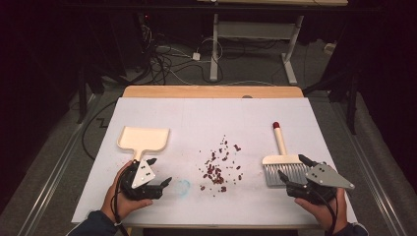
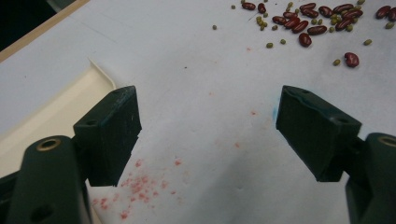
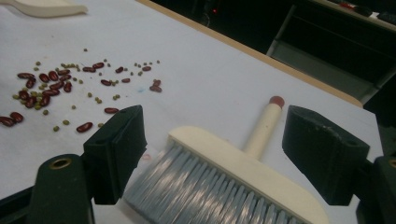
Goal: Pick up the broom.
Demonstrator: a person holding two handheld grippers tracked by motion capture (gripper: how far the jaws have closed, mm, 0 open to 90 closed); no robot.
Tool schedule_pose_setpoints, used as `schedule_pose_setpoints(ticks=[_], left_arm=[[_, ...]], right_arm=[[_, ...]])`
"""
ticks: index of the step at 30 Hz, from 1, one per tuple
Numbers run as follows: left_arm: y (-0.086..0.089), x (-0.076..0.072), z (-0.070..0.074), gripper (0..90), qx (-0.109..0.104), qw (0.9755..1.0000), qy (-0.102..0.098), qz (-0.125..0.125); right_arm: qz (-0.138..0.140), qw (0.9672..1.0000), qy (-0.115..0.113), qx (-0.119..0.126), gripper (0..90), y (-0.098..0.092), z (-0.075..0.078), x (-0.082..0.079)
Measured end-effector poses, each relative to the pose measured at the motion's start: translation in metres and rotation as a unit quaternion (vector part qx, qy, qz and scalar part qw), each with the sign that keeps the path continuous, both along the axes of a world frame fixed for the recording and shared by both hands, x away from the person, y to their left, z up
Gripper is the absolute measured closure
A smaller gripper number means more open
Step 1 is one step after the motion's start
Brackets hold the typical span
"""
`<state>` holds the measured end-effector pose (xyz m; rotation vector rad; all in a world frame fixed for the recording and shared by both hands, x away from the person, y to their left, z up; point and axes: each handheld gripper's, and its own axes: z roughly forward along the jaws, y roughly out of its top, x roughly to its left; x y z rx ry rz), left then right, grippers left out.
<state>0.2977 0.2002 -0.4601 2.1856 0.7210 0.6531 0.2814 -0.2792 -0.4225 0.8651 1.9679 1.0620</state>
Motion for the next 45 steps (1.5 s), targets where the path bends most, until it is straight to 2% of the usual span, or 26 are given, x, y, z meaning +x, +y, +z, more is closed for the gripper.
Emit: schedule_pose_setpoints(ticks=[2, 7, 19, 24, 25, 27, 29, 30, 32, 35, 37, 39, 41, 43, 44, 45], left_arm=[[0.0, 0.0, 0.0, 21.4, 0.001, 1.0, 0.0, 0.0], [0.0, -0.002, 0.0, 21.4, 0.001, 1.0, -0.002, 0.0], [0.002, -0.008, -0.001, 21.6, 0.005, 1.0, -0.001, 0.007], [0.002, -0.009, -0.002, 21.6, 0.01, 0.9999, 0.002, 0.007], [0.002, -0.01, -0.002, 21.6, 0.014, 0.9999, 0.0, 0.004], [0.002, -0.01, -0.003, 21.7, 0.017, 0.9999, 0.0, 0.003], [0.002, -0.01, -0.003, 21.6, 0.017, 0.9998, 0.003, 0.004], [0.002, -0.01, -0.004, 21.6, 0.018, 0.9998, 0.004, 0.005], [0.002, -0.01, -0.005, 21.7, 0.018, 0.9998, 0.006, 0.004], [0.002, -0.01, -0.006, 21.8, 0.021, 0.9997, 0.006, 0.004], [0.002, -0.011, -0.005, 21.8, 0.023, 0.9997, 0.005, 0.003], [0.003, -0.012, -0.005, 21.8, 0.023, 0.9997, 0.004, 0.003], [0.003, -0.01, -0.005, 21.8, 0.025, 0.9997, 0.004, 0.002], [0.002, -0.009, -0.006, 21.9, 0.024, 0.9997, 0.006, 0.001], [0.002, -0.008, -0.006, 22.0, 0.025, 0.9997, 0.007, 0.0], [0.001, -0.007, -0.006, 22.2, 0.024, 0.9997, 0.009, 0.0]], right_arm=[[0.003, 0.9999, -0.003, 0.012, 22.6, 0.001, 0.0, -0.001], [0.001, 1.0, 0.006, 0.005, 22.2, 0.003, -0.002, 0.001], [0.009, 0.9999, 0.011, -0.001, 20.6, 0.01, -0.001, 0.008], [-0.006, 0.9995, 0.027, -0.012, 22.5, 0.012, -0.004, 0.015], [-0.011, 0.9993, 0.027, -0.021, 22.7, 0.011, -0.003, 0.018], [-0.032, 0.9985, 0.034, -0.029, 24.7, 0.01, 0.001, 0.029], [-0.06, 0.9951, 0.058, -0.052, 24.8, 0.009, 0.006, 0.045], [-0.074, 0.9934, 0.07, -0.053, 25.9, 0.009, 0.007, 0.054], [-0.088, 0.9888, 0.115, -0.04, 26.4, 0.004, 0.009, 0.073], [-0.115, 0.9811, 0.153, -0.027, 26.4, 0.0, 0.008, 0.101], [-0.131, 0.9744, 0.182, -0.015, 26.0, -0.002, 0.007, 0.118], [-0.136, 0.9667, 0.217, -0.001, 26.2, -0.002, 0.002, 0.133], [-0.142, 0.9594, 0.243, -0.007, 28.8, 0.002, -0.004, 0.146], [-0.149, 0.9511, 0.27, -0.023, 32.6, 0.007, -0.014, 0.157], [-0.154, 0.9479, 0.278, -0.025, 32.7, 0.008, -0.02, 0.162], [-0.16, 0.9432, 0.29, -0.025, 33.1, 0.008, -0.025, 0.166]])
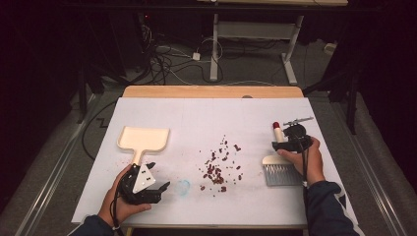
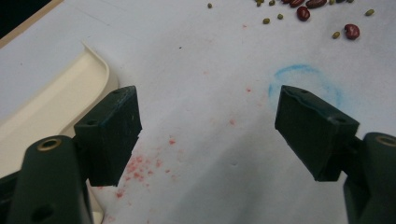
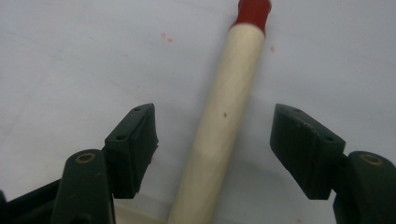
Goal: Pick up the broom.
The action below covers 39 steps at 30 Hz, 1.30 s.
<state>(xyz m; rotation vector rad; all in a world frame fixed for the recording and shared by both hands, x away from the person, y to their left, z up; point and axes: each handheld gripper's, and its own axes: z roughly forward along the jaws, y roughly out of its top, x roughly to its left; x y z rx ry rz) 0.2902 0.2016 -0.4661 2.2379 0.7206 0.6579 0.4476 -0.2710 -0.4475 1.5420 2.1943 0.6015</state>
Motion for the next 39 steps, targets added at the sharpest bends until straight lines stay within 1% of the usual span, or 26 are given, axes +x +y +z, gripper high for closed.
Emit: schedule_pose_setpoints(ticks=[1, 2, 3, 4, 5, 6, 7, 9, 10, 13, 16, 18, 19, 20, 21, 25, 28, 29, 31, 34, 36, 37, 38, 39], left_arm=[[-0.001, 0.0, 0.0, 22.4, -0.001, 1.0, 0.002, -0.001], [-0.001, 0.0, -0.001, 22.5, -0.001, 1.0, 0.004, -0.003], [-0.001, 0.0, -0.001, 22.5, -0.001, 1.0, 0.004, -0.003], [-0.003, -0.001, -0.001, 22.5, 0.005, 1.0, 0.004, -0.006], [-0.003, -0.001, -0.001, 22.5, 0.005, 1.0, 0.004, -0.006], [-0.004, -0.002, -0.001, 22.5, 0.006, 0.9999, 0.003, -0.008], [-0.005, -0.002, -0.001, 22.5, 0.005, 1.0, 0.002, -0.008], [-0.005, -0.002, 0.0, 22.5, 0.006, 0.9999, 0.002, -0.01], [-0.006, -0.002, 0.0, 22.5, 0.006, 0.9999, 0.002, -0.011], [-0.007, -0.003, -0.001, 22.6, 0.011, 0.9998, 0.004, -0.013], [-0.007, -0.003, -0.002, 22.8, 0.012, 0.9998, 0.005, -0.013], [-0.007, -0.004, -0.002, 22.8, 0.014, 0.9998, 0.005, -0.012], [-0.007, -0.004, -0.002, 22.8, 0.014, 0.9998, 0.005, -0.011], [-0.006, -0.005, -0.002, 22.9, 0.019, 0.9997, 0.004, -0.012], [-0.006, -0.006, -0.001, 23.0, 0.018, 0.9998, 0.003, -0.012], [-0.005, -0.007, -0.001, 23.1, 0.018, 0.9998, 0.002, -0.011], [-0.006, -0.007, 0.0, 23.7, 0.021, 0.9997, 0.002, -0.009], [-0.007, -0.007, 0.0, 23.9, 0.025, 0.9997, 0.002, -0.006], [-0.007, -0.007, 0.001, 23.9, 0.021, 0.9998, 0.003, -0.006], [-0.007, -0.007, 0.006, 23.9, -0.007, 0.9999, 0.009, -0.005], [-0.01, -0.007, 0.012, 23.9, -0.032, 0.9993, 0.014, -0.01], [-0.012, -0.007, 0.015, 23.7, -0.04, 0.999, 0.009, -0.015], [-0.012, -0.007, 0.015, 23.6, -0.04, 0.999, 0.009, -0.015], [-0.019, -0.007, 0.022, 23.6, -0.066, 0.9974, 0.018, -0.025]], right_arm=[[-0.004, 0.9999, 0.016, 0.001, 34.6, 0.0, -0.005, 0.004], [-0.006, 0.9998, 0.018, 0.007, 35.1, -0.001, -0.007, 0.005], [-0.008, 0.9998, 0.019, 0.007, 37.7, -0.001, -0.007, 0.006], [-0.003, 0.9998, 0.021, 0.005, 45.4, 0.0, -0.006, 0.006], [0.004, 0.9998, 0.017, 0.008, 48.9, 0.001, -0.006, 0.005], [0.006, 0.9998, 0.017, 0.005, 50.9, 0.002, -0.006, 0.004], [0.006, 0.9998, 0.016, 0.008, 55.3, 0.002, -0.006, 0.004], [0.012, 0.9998, 0.008, 0.016, 65.3, 0.001, -0.007, 0.002], [0.014, 0.9997, 0.003, 0.018, 65.9, 0.001, -0.007, 0.001], [0.012, 0.9997, 0.0, 0.021, 66.4, 0.001, -0.007, 0.0], [0.017, 0.9998, -0.003, 0.009, 68.0, 0.004, -0.007, -0.001], [0.023, 0.9996, -0.002, 0.013, 70.8, 0.004, -0.007, -0.001], [0.027, 0.9996, -0.004, 0.008, 70.9, 0.005, -0.007, -0.001], [0.025, 0.9996, -0.007, 0.006, 70.9, 0.005, -0.007, -0.002], [0.025, 0.9997, -0.008, 0.004, 70.9, 0.006, -0.007, -0.002], [0.031, 0.9994, -0.016, 0.01, 70.9, 0.004, -0.005, -0.005], [0.034, 0.9986, -0.036, 0.017, 71.0, 0.002, 0.001, -0.011], [0.035, 0.9982, -0.046, 0.017, 71.0, 0.001, 0.004, -0.014], [0.043, 0.9964, -0.07, 0.019, 71.0, -0.001, 0.012, -0.022], [0.049, 0.9925, -0.106, 0.034, 71.2, -0.005, 0.026, -0.037], [0.055, 0.9894, -0.127, 0.044, 71.2, -0.008, 0.036, -0.047], [0.056, 0.9877, -0.137, 0.049, 71.3, -0.009, 0.04, -0.052], [0.058, 0.986, -0.147, 0.053, 71.3, -0.01, 0.043, -0.057], [0.061, 0.984, -0.156, 0.06, 71.3, -0.01, 0.047, -0.062]])
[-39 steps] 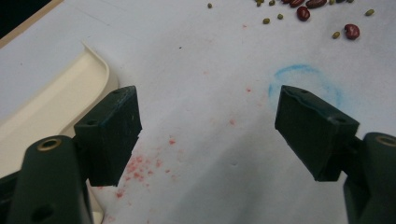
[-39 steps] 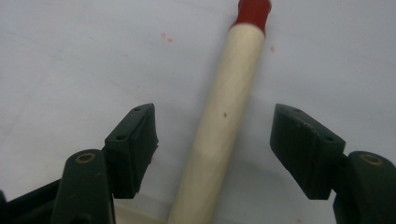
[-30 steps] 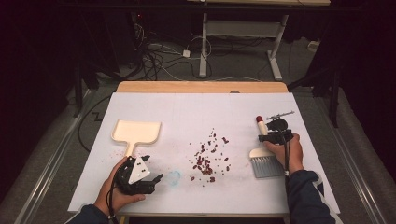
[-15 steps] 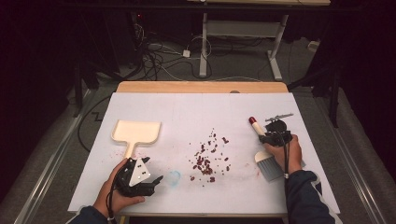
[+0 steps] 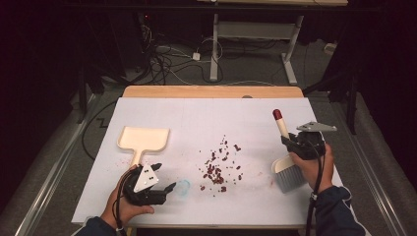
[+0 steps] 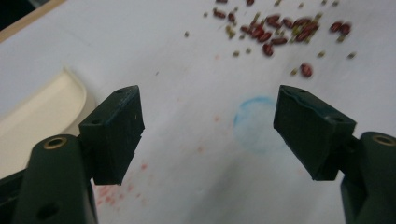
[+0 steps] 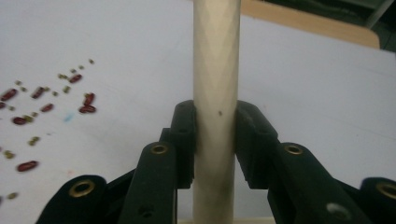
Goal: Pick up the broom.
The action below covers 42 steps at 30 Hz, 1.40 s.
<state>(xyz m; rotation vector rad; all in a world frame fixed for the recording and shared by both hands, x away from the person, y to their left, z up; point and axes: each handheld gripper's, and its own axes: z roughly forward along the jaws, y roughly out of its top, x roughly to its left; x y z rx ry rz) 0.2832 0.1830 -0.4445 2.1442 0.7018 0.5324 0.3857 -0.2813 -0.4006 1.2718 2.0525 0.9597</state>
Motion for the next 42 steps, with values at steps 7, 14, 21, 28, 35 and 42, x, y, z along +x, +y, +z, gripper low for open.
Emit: schedule_pose_setpoints(ticks=[7, 14, 21, 28, 35, 42], left_arm=[[-0.053, 0.001, 0.024, 24.3, -0.053, 0.9959, 0.011, -0.072], [-0.123, 0.001, 0.042, 25.5, -0.094, 0.9853, 0.008, -0.142], [-0.173, 0.018, 0.033, 30.7, -0.129, 0.982, 0.034, -0.134], [-0.173, 0.029, 0.023, 51.1, -0.139, 0.9799, 0.051, -0.133], [-0.155, 0.033, 0.032, 65.0, -0.128, 0.981, 0.044, -0.139], [-0.129, 0.03, 0.048, 65.8, -0.09, 0.9795, 0.027, -0.178]], right_arm=[[0.024, 0.9974, -0.06, 0.032, 71.2, 0.01, 0.026, -0.032], [0.056, 0.9915, -0.108, 0.047, 71.2, 0.047, 0.039, -0.057], [0.094, 0.9846, -0.14, 0.046, 71.1, 0.082, 0.037, -0.077], [0.123, 0.9793, -0.151, 0.056, 71.0, 0.099, 0.037, -0.091], [0.152, 0.9731, -0.156, 0.075, 69.9, 0.094, 0.046, -0.097], [0.261, 0.9519, -0.153, 0.052, 49.9, 0.08, 0.057, -0.095]])
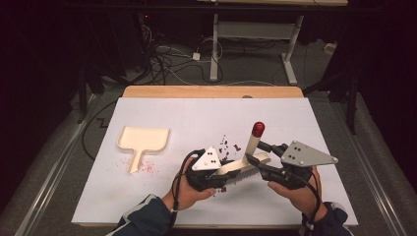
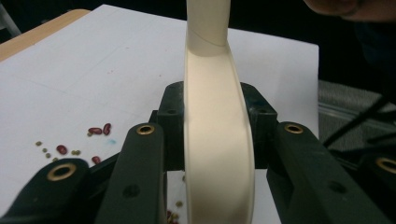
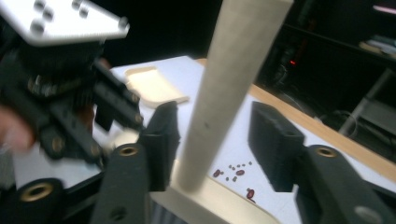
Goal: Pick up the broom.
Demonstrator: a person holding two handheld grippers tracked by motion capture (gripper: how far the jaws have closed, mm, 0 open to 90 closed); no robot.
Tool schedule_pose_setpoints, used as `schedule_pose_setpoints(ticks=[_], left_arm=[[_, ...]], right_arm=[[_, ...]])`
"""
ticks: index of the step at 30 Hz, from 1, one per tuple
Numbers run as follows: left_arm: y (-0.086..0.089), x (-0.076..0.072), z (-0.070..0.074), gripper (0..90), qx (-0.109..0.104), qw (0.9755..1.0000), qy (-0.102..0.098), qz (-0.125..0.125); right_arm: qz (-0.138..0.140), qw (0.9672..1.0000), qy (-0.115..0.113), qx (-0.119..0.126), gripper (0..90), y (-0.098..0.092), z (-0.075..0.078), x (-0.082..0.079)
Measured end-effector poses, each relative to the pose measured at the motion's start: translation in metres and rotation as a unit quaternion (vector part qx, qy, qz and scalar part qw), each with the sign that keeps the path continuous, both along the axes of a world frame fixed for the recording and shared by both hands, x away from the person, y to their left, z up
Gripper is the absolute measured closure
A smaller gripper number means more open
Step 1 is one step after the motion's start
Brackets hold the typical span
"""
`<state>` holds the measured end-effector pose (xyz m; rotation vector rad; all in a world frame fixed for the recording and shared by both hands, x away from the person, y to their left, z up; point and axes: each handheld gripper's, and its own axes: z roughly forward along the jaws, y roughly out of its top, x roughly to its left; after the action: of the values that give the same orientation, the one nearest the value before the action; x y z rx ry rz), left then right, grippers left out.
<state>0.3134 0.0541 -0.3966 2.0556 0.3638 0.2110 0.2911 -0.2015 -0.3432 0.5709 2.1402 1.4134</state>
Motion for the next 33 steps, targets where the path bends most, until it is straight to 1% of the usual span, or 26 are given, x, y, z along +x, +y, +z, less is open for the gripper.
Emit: schedule_pose_setpoints(ticks=[1, 2, 3, 4, 6, 7, 9, 10, 11, 12, 13, 14, 15, 16, 17, 18, 19, 22, 23, 25, 27, 28, 29, 30, 31, 33], left_arm=[[0.004, 0.0, 0.001, 65.8, 0.002, 1.0, 0.0, -0.006], [0.008, -0.001, 0.002, 65.7, 0.004, 0.9999, 0.001, -0.014], [0.008, -0.001, 0.002, 65.8, 0.004, 0.9999, 0.001, -0.014], [0.012, -0.002, 0.002, 65.7, 0.007, 0.9997, 0.001, -0.025], [0.021, -0.004, 0.002, 65.8, 0.023, 0.9984, 0.002, -0.052], [0.023, -0.005, 0.001, 65.7, 0.029, 0.9975, 0.004, -0.064], [0.026, -0.008, 0.0, 65.7, 0.039, 0.9958, 0.003, -0.083], [0.026, -0.01, 0.0, 65.7, 0.04, 0.9949, 0.003, -0.093], [0.026, -0.01, 0.0, 65.7, 0.04, 0.9949, 0.003, -0.093], [0.026, -0.014, 0.0, 65.7, 0.039, 0.9937, -0.001, -0.106], [0.026, -0.014, 0.0, 65.7, 0.039, 0.9937, -0.001, -0.106], [0.026, -0.015, 0.0, 65.7, 0.037, 0.9928, -0.006, -0.114], [0.026, -0.016, 0.0, 65.7, 0.035, 0.9927, -0.006, -0.115], [0.026, -0.016, 0.0, 65.6, 0.038, 0.9929, -0.009, -0.113], [0.027, -0.015, 0.0, 65.6, 0.037, 0.9929, -0.008, -0.113], [0.029, -0.014, 0.0, 65.3, 0.032, 0.993, -0.007, -0.114], [0.03, -0.014, 0.0, 64.7, 0.029, 0.9934, -0.008, -0.111], [0.031, -0.013, 0.002, 59.3, 0.023, 0.9948, -0.017, -0.097], [0.033, -0.013, 0.003, 56.9, 0.019, 0.9953, -0.018, -0.093], [0.037, -0.011, 0.005, 51.6, 0.015, 0.9966, -0.025, -0.077], [0.044, -0.01, 0.007, 47.2, 0.007, 0.998, -0.034, -0.054], [0.048, -0.01, 0.009, 44.8, 0.005, 0.9984, -0.044, -0.035], [0.053, -0.01, 0.01, 39.4, 0.001, 0.9985, -0.053, -0.011], [0.059, -0.009, 0.011, 34.6, -0.004, 0.9985, -0.055, 0.004], [0.065, -0.009, 0.013, 34.5, -0.006, 0.9981, -0.059, 0.017], [0.078, -0.01, 0.014, 29.1, -0.002, 0.9953, -0.08, 0.054]], right_arm=[[0.02, 0.9997, 0.003, -0.014, 48.0, -0.002, 0.0, 0.001], [0.032, 0.9991, 0.008, -0.025, 45.0, -0.003, -0.002, 0.002], [0.048, 0.9982, 0.015, -0.034, 41.9, -0.005, -0.004, 0.004], [0.068, 0.9966, 0.022, -0.041, 40.7, -0.006, -0.007, 0.006], [0.09, 0.9936, 0.033, -0.06, 38.6, -0.007, -0.015, 0.009], [0.104, 0.991, 0.041, -0.073, 38.0, -0.005, -0.02, 0.011], [0.124, 0.9855, 0.05, -0.104, 36.6, 0.001, -0.028, 0.013], [0.137, 0.9821, 0.058, -0.116, 36.9, 0.005, -0.032, 0.013], [0.153, 0.978, 0.066, -0.126, 37.8, 0.009, -0.037, 0.014], [0.167, 0.9742, 0.07, -0.135, 38.1, 0.012, -0.041, 0.014], [0.18, 0.9707, 0.074, -0.141, 40.8, 0.016, -0.046, 0.015], [0.194, 0.9668, 0.082, -0.145, 45.3, 0.019, -0.051, 0.015], [0.207, 0.9627, 0.089, -0.149, 49.6, 0.022, -0.054, 0.015], [0.215, 0.9606, 0.089, -0.152, 54.7, 0.025, -0.057, 0.015], [0.22, 0.9598, 0.088, -0.151, 56.3, 0.027, -0.058, 0.015], [0.219, 0.9602, 0.085, -0.151, 57.6, 0.028, -0.059, 0.015], [0.224, 0.9594, 0.084, -0.15, 59.0, 0.028, -0.058, 0.016], [0.229, 0.9586, 0.082, -0.149, 63.6, 0.028, -0.057, 0.015], [0.228, 0.9588, 0.081, -0.149, 64.8, 0.028, -0.056, 0.015], [0.222, 0.9602, 0.076, -0.151, 66.9, 0.03, -0.055, 0.015], [0.212, 0.9628, 0.073, -0.151, 67.5, 0.03, -0.054, 0.015], [0.207, 0.9639, 0.072, -0.151, 67.5, 0.03, -0.054, 0.017], [0.201, 0.9653, 0.073, -0.15, 67.6, 0.029, -0.053, 0.018], [0.193, 0.9674, 0.072, -0.147, 67.6, 0.028, -0.052, 0.02], [0.186, 0.9693, 0.072, -0.144, 67.6, 0.026, -0.052, 0.022], [0.17, 0.9733, 0.073, -0.135, 67.6, 0.022, -0.05, 0.026]])
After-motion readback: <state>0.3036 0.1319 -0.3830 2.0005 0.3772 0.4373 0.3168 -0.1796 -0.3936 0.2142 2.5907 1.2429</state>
